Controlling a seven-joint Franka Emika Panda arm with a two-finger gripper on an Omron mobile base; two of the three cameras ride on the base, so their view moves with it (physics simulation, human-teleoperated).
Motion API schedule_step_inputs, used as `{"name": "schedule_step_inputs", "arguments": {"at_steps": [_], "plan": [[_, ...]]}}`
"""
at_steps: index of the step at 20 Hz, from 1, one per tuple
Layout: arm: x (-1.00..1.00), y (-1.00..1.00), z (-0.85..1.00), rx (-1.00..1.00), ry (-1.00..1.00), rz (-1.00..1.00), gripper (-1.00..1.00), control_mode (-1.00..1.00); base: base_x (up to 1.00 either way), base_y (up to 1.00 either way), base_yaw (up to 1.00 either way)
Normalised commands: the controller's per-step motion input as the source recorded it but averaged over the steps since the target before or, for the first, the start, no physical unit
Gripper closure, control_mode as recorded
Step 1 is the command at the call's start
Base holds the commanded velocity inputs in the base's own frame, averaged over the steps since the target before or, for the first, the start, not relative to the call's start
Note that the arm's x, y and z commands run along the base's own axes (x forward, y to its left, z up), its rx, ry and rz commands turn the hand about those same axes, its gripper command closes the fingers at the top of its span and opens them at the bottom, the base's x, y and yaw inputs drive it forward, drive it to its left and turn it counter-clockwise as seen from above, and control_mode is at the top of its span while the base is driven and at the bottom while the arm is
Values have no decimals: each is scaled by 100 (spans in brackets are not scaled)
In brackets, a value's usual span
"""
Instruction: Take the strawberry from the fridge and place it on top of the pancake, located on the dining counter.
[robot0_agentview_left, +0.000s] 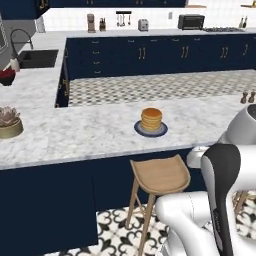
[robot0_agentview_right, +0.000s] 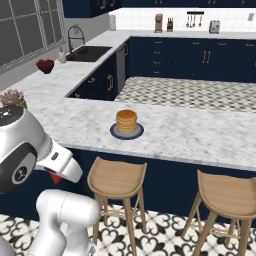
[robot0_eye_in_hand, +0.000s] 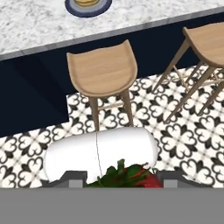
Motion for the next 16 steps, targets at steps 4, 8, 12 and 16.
{"name": "schedule_step_inputs", "arguments": {"at_steps": [4,8,12,16], "plan": [[0,0,0,0,0,0,100,100,37,-14,0],[0,0,0,0,0,0,100,100,70,0,0],[0,0,0,0,0,0,100,100,83,0,0],[0,0,0,0,0,0,100,100,76,0,0]]}}
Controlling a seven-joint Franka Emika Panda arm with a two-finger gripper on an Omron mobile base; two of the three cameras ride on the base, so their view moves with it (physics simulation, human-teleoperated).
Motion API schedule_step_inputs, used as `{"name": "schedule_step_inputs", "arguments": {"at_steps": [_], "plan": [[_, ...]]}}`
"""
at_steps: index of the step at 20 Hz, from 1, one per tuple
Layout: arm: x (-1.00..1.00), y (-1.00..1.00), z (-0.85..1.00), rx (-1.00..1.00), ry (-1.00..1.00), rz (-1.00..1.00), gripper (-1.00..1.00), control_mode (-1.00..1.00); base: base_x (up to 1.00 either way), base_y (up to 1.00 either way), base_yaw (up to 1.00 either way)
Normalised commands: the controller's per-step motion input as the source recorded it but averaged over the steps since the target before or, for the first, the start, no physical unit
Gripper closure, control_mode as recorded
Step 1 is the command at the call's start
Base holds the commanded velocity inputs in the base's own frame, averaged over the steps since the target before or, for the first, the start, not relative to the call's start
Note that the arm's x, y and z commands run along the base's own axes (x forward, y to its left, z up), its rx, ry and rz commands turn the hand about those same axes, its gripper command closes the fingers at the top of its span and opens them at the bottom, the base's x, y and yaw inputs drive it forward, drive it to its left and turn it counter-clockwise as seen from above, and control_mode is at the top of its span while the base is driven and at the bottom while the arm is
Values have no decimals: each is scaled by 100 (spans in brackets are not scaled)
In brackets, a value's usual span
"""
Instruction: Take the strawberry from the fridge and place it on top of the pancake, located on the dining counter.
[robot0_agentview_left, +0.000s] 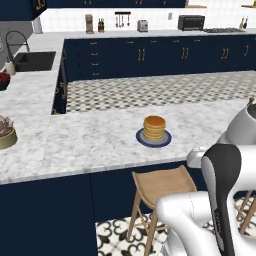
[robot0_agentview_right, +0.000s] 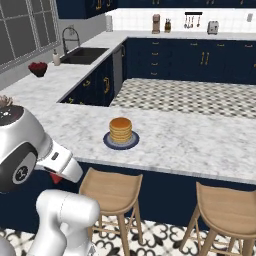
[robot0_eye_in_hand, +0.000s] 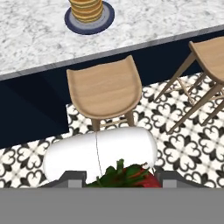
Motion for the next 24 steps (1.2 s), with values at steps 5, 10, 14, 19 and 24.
{"name": "schedule_step_inputs", "arguments": {"at_steps": [5,10,14,19,24], "plan": [[12,0,0,0,0,0,100,-100,49,0,0],[84,0,13,0,0,2,100,-100,0,0,0],[98,-2,17,0,0,4,100,-100,0,0,0],[100,-2,23,0,1,0,100,-100,0,0,0],[100,-5,4,1,3,0,100,-100,0,0,0]]}}
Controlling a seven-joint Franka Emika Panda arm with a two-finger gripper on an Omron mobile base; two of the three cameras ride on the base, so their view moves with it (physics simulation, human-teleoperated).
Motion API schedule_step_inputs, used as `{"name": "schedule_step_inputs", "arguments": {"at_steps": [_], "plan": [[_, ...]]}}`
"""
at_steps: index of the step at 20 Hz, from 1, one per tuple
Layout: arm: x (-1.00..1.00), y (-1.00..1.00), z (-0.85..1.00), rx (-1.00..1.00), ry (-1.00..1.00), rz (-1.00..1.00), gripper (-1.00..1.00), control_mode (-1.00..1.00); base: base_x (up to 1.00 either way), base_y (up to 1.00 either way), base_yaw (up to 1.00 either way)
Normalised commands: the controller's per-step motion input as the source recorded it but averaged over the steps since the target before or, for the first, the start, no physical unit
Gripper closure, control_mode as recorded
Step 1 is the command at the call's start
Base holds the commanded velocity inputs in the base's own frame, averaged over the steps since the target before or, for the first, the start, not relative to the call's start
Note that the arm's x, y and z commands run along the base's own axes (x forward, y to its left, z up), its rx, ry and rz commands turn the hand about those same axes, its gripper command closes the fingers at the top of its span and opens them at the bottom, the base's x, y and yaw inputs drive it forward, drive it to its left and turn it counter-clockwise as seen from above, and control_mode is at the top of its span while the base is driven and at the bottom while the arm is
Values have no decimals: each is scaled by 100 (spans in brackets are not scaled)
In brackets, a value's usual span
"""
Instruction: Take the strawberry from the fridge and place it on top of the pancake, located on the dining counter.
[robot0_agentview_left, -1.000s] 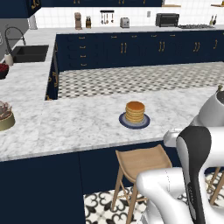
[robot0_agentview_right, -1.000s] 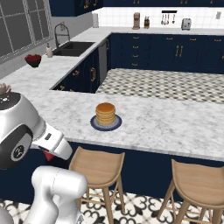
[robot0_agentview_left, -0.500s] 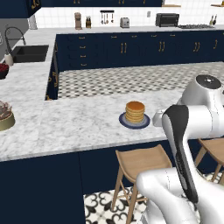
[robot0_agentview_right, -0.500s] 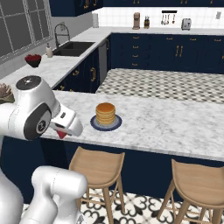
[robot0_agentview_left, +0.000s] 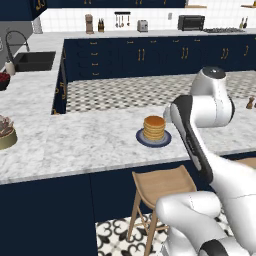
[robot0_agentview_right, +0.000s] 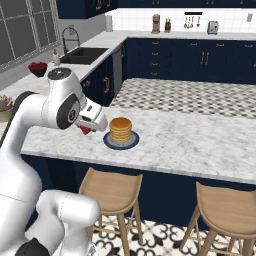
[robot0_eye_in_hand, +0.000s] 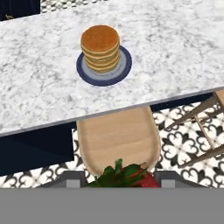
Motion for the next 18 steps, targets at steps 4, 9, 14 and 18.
{"name": "schedule_step_inputs", "arguments": {"at_steps": [4,9,14,18], "plan": [[100,0,2,1,8,0,100,-100,0,0,0],[100,-2,-27,-1,0,0,100,-100,0,0,0],[100,-25,-31,4,3,0,100,-100,0,0,0],[100,-31,-41,5,1,0,100,-100,0,0,0]]}}
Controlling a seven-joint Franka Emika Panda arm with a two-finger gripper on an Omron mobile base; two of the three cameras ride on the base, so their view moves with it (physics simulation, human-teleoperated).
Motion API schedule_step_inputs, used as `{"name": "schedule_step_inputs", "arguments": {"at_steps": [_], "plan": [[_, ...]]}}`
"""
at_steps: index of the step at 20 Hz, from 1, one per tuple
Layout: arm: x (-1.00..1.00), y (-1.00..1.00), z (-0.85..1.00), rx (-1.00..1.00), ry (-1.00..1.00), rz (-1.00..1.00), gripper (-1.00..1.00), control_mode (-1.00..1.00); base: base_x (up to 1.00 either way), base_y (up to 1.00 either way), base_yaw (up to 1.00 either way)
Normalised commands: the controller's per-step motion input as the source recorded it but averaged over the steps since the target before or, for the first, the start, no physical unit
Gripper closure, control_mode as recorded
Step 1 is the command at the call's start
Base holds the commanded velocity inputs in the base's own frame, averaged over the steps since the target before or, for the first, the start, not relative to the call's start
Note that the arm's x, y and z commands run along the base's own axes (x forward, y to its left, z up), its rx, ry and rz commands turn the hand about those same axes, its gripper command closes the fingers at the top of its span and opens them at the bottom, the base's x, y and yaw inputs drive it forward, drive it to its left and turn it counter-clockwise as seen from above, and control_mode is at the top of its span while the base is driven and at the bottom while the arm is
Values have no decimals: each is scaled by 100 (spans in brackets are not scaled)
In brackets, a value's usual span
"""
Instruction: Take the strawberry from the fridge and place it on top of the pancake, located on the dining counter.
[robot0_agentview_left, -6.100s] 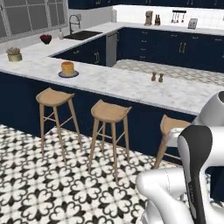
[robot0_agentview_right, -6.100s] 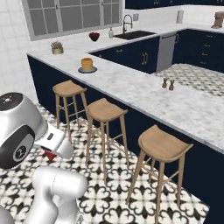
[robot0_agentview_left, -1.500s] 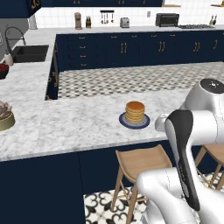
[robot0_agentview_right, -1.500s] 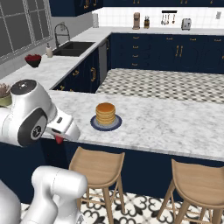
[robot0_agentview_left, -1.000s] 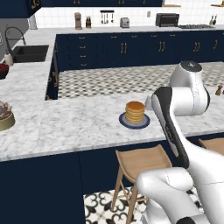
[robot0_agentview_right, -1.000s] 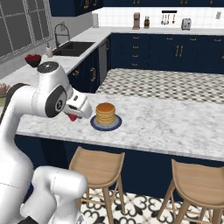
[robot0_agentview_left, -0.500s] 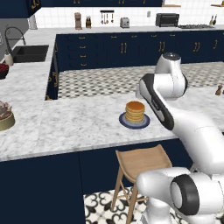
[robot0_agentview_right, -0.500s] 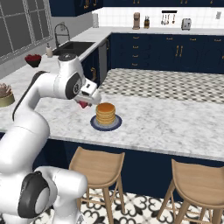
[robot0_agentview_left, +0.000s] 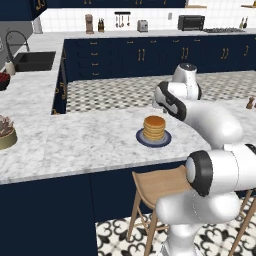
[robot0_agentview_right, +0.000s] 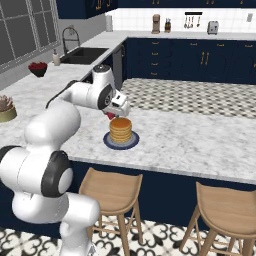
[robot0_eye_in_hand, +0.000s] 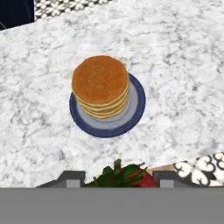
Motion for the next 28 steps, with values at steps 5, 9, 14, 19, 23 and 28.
{"name": "schedule_step_inputs", "arguments": {"at_steps": [5,9,14,19,23,28], "plan": [[100,4,-24,1,0,0,100,-100,0,0,0],[99,15,-23,0,2,0,100,-100,0,0,0],[29,-7,-33,0,1,3,100,-100,0,0,0],[-9,-4,-42,0,1,8,100,-100,0,0,0],[0,0,-35,0,1,10,100,-100,0,0,0],[8,0,-26,0,3,7,100,-100,0,0,0]]}}
